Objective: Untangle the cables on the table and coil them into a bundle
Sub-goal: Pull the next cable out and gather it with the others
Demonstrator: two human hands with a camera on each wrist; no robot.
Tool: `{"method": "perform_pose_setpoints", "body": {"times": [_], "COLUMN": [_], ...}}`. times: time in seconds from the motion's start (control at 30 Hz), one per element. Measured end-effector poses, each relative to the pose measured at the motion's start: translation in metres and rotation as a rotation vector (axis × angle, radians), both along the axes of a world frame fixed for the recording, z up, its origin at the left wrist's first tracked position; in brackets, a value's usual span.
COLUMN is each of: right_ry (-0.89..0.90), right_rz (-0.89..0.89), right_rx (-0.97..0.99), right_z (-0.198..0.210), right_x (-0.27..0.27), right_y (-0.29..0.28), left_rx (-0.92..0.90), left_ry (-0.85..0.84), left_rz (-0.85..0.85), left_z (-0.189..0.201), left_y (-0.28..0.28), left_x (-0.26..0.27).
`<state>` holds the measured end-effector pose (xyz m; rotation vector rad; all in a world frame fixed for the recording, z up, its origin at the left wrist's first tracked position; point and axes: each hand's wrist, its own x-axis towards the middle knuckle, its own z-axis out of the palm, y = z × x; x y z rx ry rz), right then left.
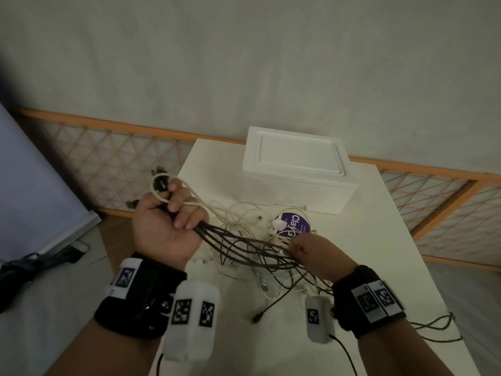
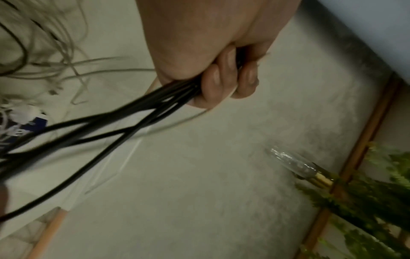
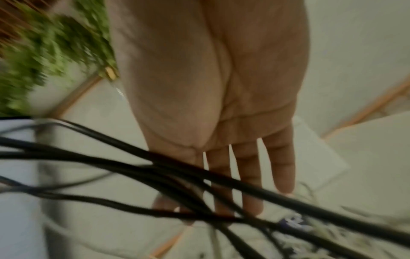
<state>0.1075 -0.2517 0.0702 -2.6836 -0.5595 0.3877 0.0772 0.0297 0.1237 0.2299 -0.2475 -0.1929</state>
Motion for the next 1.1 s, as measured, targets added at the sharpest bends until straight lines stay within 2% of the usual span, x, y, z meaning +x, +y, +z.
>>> {"method": "perform_pose_setpoints", "body": {"times": [0.1,0.17,0.27,0.33,0.37,0.43,0.47,0.53,0.6,0.7,0.8,0.87,0.9,0.97,1.03,1.1], "right_ry": [0.005,-0.060,-0.205,-0.163,-0.117,-0.154,-0.231,-0.343,-0.347,-0.196,-0.078,0.036,0.022,-0.072,-0.158,-0.132], "right_rz": [-0.086,-0.220,-0.319,-0.293,-0.277,-0.226,-0.186,-0.159,-0.197,-0.269,-0.296,-0.284,-0.258,-0.235,-0.285,-0.227], "right_rx": [-0.044,0.165,0.550,0.751,0.814,0.785,0.702,0.616,0.685,0.916,1.104,1.277,1.298,1.197,0.902,0.603], "right_z": [-0.016,-0.004,0.037,0.061,0.071,0.080,0.084,0.087,0.090,0.092,0.095,0.094,0.090,0.075,0.054,0.033], "right_x": [0.011,0.013,0.012,0.008,0.005,0.001,0.000,0.001,0.001,0.000,0.000,0.003,0.006,0.014,0.024,0.030], "right_y": [-0.008,-0.003,0.013,0.025,0.032,0.042,0.046,0.049,0.049,0.048,0.052,0.054,0.053,0.048,0.041,0.041], "left_rx": [-0.085,-0.028,0.373,0.731,0.929,1.259,1.347,1.357,1.338,1.330,1.314,1.382,1.424,1.436,1.343,1.213], "left_ry": [-0.102,-0.104,0.117,0.228,0.219,0.131,0.113,0.136,0.163,0.199,0.178,0.137,0.125,0.116,0.139,0.164], "left_rz": [-0.011,0.044,0.290,0.334,0.336,0.258,0.205,0.188,0.293,0.374,0.293,0.269,0.275,0.313,0.345,0.336], "left_z": [0.000,0.004,0.001,-0.012,-0.020,-0.032,-0.038,-0.044,-0.047,-0.048,-0.049,-0.049,-0.049,-0.047,-0.041,-0.033], "left_y": [0.008,0.005,-0.019,-0.043,-0.055,-0.074,-0.082,-0.095,-0.102,-0.101,-0.099,-0.101,-0.102,-0.099,-0.095,-0.094], "left_x": [0.003,0.002,0.001,0.007,0.012,0.015,0.019,0.026,0.034,0.046,0.055,0.057,0.058,0.059,0.060,0.061]}}
